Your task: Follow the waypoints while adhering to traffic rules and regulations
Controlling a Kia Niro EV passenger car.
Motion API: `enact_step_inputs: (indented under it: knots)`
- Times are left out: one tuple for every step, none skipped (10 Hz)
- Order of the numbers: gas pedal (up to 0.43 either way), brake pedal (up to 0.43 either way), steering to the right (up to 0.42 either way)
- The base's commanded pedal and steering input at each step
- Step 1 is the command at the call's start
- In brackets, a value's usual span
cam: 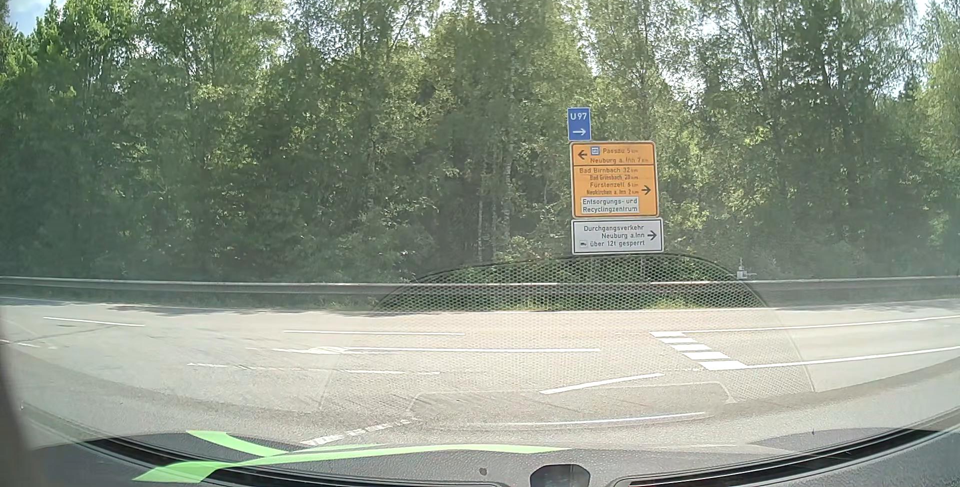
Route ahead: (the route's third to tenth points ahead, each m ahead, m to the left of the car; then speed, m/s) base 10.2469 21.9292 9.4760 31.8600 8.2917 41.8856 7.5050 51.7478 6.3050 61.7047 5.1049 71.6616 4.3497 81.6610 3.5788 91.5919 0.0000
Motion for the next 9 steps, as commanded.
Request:
enact_step_inputs:
  knots:
    - [0.0,0.262,-0.063]
    - [0.0,0.262,-0.063]
    - [0.0,0.262,-0.063]
    - [0.0,0.262,-0.063]
    - [0.0,0.262,-0.063]
    - [0.0,0.262,-0.063]
    - [0.0,0.262,-0.063]
    - [0.0,0.268,-0.063]
    - [0.0,0.274,-0.063]
